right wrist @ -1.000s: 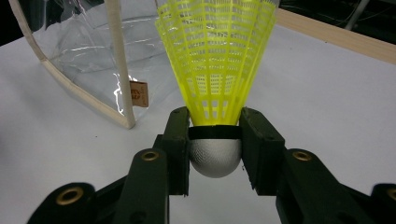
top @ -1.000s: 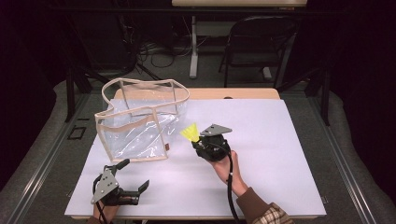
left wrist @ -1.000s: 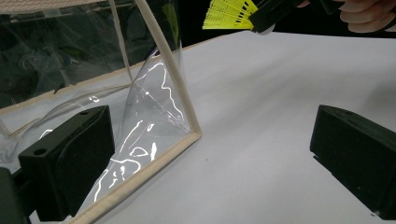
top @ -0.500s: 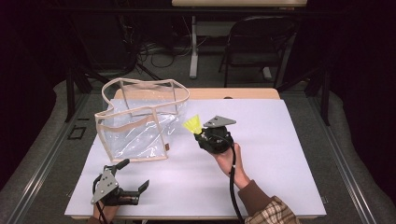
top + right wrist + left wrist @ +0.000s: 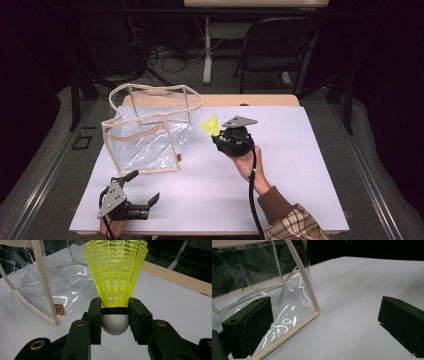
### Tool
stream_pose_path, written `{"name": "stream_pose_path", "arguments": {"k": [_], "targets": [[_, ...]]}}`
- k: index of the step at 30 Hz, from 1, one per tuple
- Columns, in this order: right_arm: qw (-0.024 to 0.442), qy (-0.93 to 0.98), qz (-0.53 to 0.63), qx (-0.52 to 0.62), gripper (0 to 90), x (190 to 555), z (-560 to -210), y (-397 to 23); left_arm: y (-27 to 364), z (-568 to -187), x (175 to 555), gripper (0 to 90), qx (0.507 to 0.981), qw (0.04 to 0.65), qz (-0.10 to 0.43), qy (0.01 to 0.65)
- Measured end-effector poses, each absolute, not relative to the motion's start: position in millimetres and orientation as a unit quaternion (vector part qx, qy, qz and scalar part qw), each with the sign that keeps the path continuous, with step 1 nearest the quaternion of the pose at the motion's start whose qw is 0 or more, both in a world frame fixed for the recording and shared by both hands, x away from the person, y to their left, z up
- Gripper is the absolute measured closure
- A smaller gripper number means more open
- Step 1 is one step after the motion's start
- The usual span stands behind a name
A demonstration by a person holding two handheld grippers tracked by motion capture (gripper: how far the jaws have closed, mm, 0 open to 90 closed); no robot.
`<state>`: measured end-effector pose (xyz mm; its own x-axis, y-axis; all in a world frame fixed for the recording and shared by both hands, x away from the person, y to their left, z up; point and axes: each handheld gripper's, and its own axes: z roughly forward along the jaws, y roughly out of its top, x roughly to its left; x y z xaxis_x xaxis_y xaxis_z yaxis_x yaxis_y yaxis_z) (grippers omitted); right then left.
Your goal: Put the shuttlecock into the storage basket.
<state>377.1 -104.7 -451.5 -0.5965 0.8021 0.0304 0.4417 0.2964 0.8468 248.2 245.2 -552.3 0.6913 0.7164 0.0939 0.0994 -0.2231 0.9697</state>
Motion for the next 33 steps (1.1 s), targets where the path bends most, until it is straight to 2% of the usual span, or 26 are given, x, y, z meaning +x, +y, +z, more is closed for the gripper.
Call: {"name": "stream_pose_path", "arguments": {"k": [33], "targets": [[0.228, 0.772, 0.436, 0.402, 65.5, 391.8, -426.7, -113.0, 245.5, -552.4, 248.4, 0.0, 0.730, 0.558, 0.277, 0.280]]}}
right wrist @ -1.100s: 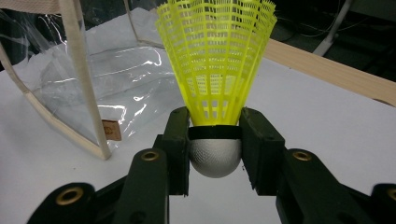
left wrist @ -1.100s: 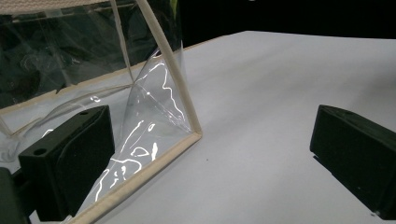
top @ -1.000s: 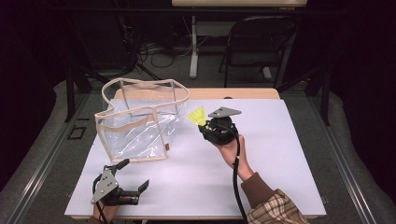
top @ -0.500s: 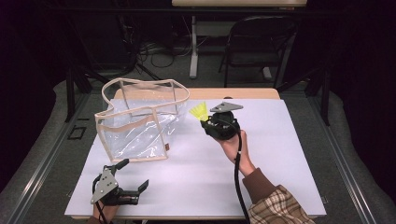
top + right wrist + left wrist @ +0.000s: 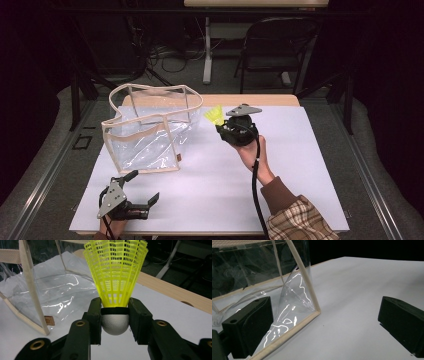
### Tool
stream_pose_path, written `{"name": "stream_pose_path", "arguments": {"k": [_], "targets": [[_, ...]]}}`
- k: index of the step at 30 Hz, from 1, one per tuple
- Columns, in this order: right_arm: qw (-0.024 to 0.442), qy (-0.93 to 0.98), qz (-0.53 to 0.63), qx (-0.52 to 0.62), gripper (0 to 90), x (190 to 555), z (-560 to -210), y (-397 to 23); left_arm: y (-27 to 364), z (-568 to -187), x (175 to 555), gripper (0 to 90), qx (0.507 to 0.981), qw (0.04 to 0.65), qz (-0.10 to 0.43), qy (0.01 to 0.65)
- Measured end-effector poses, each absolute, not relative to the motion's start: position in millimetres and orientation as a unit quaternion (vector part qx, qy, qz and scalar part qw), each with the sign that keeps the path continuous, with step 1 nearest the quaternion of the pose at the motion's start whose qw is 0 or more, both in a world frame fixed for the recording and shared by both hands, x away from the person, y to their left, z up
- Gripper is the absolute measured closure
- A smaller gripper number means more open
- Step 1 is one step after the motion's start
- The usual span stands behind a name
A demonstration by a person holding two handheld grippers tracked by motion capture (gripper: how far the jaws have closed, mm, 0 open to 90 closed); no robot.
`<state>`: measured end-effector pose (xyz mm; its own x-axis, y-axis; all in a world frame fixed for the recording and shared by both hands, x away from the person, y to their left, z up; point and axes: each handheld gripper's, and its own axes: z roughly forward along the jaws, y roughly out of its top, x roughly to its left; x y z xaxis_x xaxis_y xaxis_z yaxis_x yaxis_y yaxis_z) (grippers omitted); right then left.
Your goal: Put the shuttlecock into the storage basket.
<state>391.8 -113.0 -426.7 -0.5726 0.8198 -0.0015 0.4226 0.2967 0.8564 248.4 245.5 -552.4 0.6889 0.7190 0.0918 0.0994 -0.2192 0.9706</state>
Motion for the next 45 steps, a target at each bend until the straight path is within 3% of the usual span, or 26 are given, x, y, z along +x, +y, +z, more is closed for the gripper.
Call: {"name": "stream_pose_path", "arguments": {"k": [45], "targets": [[0.250, 0.763, 0.447, 0.394, 65.5, 401.0, -396.8, -109.2, 245.7, -552.6, 248.8, 0.0, 0.728, 0.560, 0.278, 0.281]]}}
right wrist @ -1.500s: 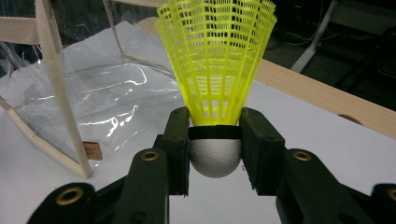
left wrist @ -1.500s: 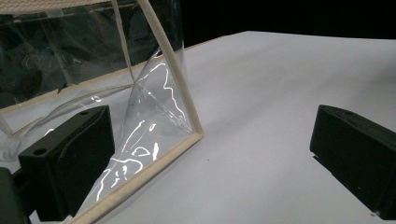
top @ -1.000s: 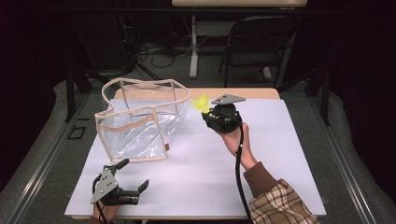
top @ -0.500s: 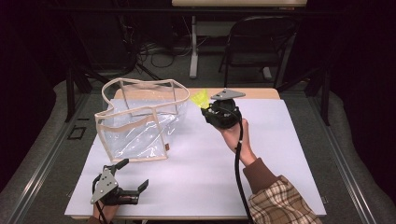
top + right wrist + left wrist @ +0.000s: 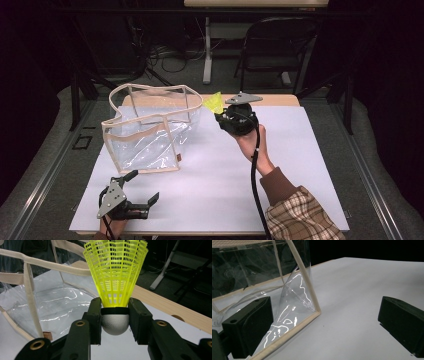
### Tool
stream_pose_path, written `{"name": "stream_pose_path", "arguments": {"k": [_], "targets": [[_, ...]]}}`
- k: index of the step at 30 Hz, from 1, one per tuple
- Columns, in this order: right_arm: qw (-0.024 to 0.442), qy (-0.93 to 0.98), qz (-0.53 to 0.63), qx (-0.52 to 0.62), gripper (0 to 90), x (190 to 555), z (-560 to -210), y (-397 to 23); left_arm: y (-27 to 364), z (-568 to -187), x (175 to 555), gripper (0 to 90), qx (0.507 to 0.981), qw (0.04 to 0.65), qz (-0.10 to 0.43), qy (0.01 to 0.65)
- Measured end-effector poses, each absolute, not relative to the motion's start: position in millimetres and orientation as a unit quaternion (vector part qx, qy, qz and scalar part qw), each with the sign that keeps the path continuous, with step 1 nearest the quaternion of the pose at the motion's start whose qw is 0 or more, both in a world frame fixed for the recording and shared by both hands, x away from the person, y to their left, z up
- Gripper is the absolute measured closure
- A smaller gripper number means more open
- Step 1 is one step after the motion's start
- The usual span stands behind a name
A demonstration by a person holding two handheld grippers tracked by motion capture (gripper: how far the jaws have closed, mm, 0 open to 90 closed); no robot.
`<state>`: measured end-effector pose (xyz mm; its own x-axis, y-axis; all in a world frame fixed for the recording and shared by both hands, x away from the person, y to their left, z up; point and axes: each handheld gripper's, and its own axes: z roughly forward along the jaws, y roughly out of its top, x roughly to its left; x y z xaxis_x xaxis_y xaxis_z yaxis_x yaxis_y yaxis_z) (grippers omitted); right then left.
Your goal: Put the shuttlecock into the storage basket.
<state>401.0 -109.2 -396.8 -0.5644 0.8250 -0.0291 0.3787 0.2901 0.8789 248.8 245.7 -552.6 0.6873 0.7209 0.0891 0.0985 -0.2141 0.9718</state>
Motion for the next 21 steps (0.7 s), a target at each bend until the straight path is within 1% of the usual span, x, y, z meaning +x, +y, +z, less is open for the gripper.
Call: {"name": "stream_pose_path", "arguments": {"k": [21], "targets": [[0.254, 0.761, 0.465, 0.374, 65.5, 401.9, -376.4, -100.6, 245.4, -552.5, 249.5, 0.0, 0.730, 0.560, 0.278, 0.278]]}}
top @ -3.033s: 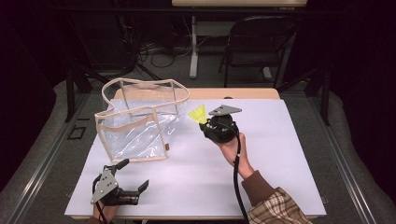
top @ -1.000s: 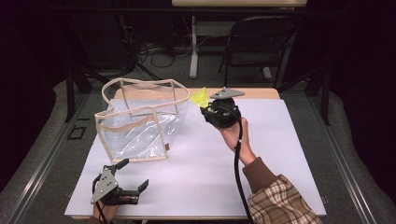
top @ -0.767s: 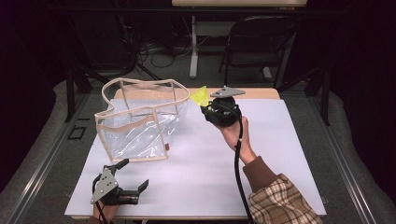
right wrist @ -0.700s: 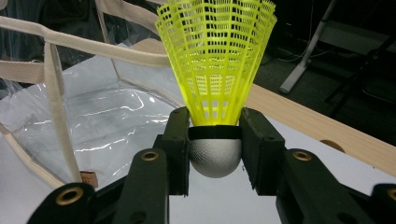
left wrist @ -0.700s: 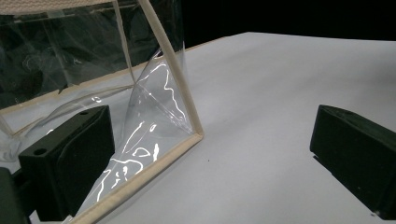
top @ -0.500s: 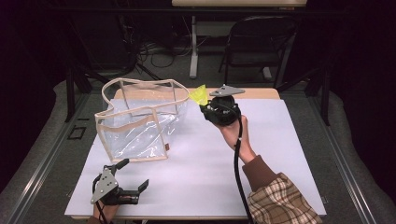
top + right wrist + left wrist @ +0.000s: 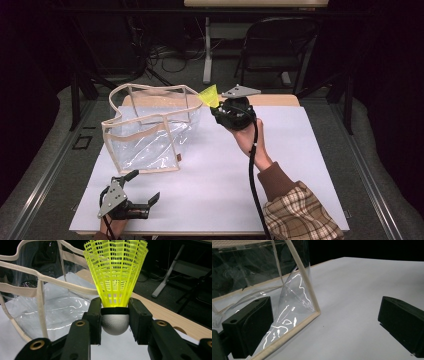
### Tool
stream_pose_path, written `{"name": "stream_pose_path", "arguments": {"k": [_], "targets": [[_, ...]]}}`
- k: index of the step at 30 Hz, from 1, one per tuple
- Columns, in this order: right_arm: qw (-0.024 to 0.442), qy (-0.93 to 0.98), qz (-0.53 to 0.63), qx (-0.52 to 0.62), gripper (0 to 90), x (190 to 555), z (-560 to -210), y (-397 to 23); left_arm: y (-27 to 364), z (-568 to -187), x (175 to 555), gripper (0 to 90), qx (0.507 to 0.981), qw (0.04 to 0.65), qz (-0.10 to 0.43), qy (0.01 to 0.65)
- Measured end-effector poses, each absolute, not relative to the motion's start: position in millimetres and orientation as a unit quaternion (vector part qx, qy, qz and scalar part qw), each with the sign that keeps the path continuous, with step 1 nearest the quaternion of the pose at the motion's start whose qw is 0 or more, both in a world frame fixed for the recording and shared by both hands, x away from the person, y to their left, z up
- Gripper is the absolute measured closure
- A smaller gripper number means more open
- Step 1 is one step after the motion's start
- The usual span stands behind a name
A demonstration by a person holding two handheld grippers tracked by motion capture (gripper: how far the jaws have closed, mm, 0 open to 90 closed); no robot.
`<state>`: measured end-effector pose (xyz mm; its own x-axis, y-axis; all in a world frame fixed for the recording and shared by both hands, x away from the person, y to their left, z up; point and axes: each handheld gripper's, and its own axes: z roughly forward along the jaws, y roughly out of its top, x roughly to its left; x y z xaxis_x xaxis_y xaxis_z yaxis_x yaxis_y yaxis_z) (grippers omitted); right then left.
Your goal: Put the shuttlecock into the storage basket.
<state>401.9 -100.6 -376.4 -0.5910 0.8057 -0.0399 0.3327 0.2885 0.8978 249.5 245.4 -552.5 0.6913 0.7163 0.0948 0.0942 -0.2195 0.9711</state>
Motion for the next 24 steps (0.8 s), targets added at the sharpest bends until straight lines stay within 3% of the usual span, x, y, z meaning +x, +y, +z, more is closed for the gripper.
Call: {"name": "stream_pose_path", "arguments": {"k": [24], "targets": [[0.255, 0.768, 0.471, 0.352, 65.5, 406.5, -364.4, -76.0, 244.8, -552.6, 249.5, 0.0, 0.730, 0.559, 0.277, 0.278]]}}
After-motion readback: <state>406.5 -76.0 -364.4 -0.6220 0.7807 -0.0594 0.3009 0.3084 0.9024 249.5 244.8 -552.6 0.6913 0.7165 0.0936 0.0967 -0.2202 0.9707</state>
